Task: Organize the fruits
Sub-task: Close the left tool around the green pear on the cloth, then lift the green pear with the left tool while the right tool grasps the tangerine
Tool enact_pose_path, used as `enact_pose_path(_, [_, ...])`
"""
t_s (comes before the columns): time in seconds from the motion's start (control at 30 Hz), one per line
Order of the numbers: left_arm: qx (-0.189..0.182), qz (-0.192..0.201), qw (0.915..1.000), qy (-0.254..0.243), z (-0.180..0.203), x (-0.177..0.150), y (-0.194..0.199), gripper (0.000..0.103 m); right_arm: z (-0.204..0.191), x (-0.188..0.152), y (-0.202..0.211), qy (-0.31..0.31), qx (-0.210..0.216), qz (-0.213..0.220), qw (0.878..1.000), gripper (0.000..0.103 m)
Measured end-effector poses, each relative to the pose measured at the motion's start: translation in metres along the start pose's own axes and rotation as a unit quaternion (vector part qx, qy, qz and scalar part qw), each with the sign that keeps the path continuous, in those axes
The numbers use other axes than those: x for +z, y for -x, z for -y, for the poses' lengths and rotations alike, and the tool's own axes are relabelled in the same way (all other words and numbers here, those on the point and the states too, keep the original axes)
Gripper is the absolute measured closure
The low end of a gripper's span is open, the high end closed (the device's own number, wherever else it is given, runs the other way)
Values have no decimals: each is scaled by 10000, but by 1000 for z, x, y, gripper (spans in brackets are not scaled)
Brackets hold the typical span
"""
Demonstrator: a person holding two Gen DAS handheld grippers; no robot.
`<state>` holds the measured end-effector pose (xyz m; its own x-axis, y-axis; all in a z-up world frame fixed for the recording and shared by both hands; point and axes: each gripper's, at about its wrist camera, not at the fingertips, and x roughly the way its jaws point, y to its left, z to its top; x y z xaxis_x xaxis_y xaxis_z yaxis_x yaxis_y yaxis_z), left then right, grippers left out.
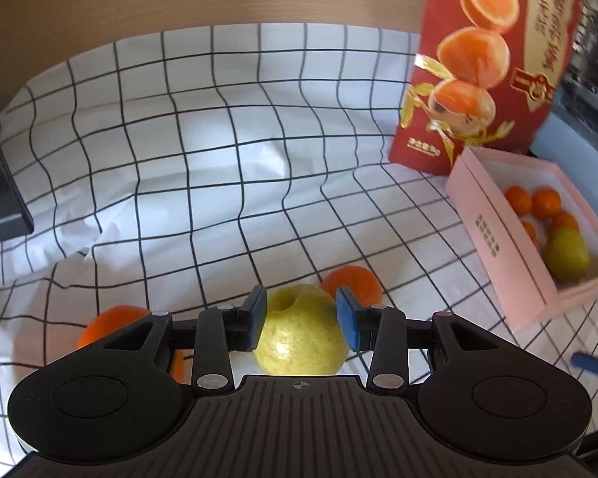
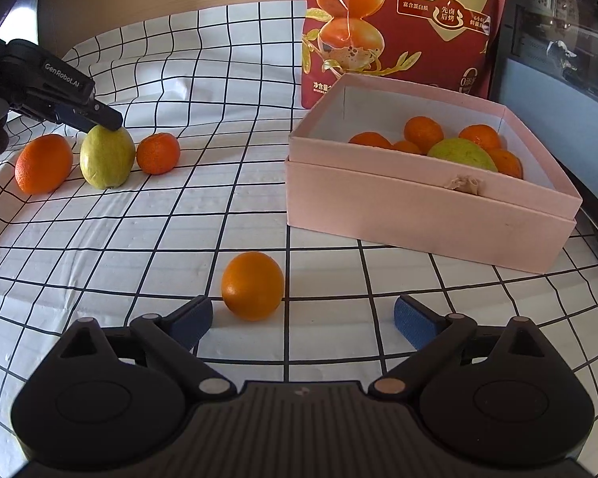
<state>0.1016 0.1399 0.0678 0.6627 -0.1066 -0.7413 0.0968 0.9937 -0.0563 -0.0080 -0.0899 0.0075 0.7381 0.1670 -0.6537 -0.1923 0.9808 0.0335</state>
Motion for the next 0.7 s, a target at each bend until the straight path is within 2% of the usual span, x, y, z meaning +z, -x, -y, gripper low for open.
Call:
enact_pose_path(0.13, [101, 86, 9999, -96, -3, -4, 3, 53, 0, 0, 0, 11, -8, -9, 10000, 5])
enact_pose_path(0.27, [379, 182, 9991, -22, -13, -1, 4, 53, 0, 0, -1, 13, -10, -11, 10000, 4])
enact_pose_path(0.37, [208, 74, 9995, 217, -22, 3, 3, 53, 0, 0, -1, 13, -8, -11, 10000, 4])
enact_pose_path(0.53, [-332, -223, 9983, 427, -21, 3, -1, 51, 0, 0, -1, 13, -6, -10, 10000, 4])
enact_pose_path(0.6, [-259, -210, 9992, 237, -14, 1, -1, 51, 0, 0, -1, 16, -8, -11, 10000, 4])
enact_pose_path(0.7, [-56, -348, 9994, -9, -6, -1, -4, 43, 0, 0, -1, 24, -5, -16, 10000, 4])
